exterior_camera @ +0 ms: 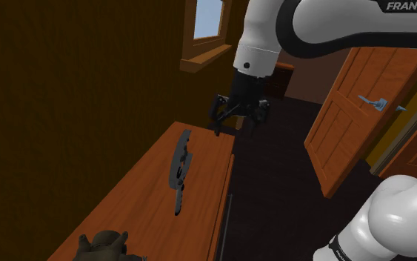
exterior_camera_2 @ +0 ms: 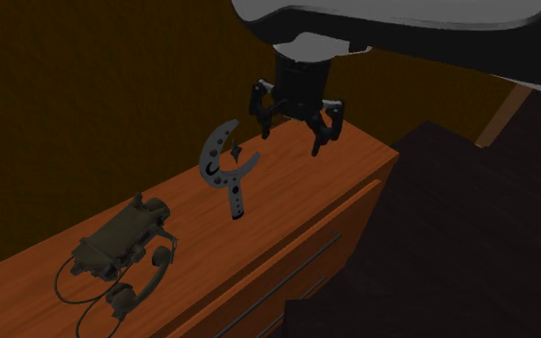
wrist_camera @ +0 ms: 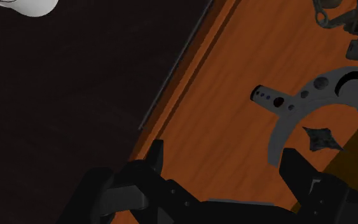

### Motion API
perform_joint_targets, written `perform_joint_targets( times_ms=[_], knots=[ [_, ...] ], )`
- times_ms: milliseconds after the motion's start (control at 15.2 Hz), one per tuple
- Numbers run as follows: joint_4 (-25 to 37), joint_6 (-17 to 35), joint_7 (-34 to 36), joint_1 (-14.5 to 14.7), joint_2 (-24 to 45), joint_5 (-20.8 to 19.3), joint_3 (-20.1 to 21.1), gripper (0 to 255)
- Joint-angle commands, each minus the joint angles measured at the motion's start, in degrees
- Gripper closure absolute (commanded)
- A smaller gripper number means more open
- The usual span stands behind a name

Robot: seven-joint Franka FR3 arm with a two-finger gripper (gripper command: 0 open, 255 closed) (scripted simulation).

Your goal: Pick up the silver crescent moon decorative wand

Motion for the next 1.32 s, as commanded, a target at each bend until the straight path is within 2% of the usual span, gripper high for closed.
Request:
perform_joint_targets(
  times_ms=[0, 264, 528, 1122, 1188, 1254],
  knots=[
    [3.17, 1.34, 4.65, -0.55, 3.52, -0.08, 2.26, 0],
    [10.54, 3.43, 14.12, -1.4, 11.29, -2.05, 6.72, 0],
    [18.15, 4.64, 22.96, -1.41, 19.19, -5.85, 10.21, 0],
    [12.17, 10.45, 22.35, -1.16, 19.03, -5.52, 10.29, 0],
    [12.27, 10.38, 22.37, -1.16, 19.06, -5.54, 10.29, 255],
    [12.31, 10.36, 22.37, -1.16, 19.08, -5.56, 10.29, 255]
  ],
)
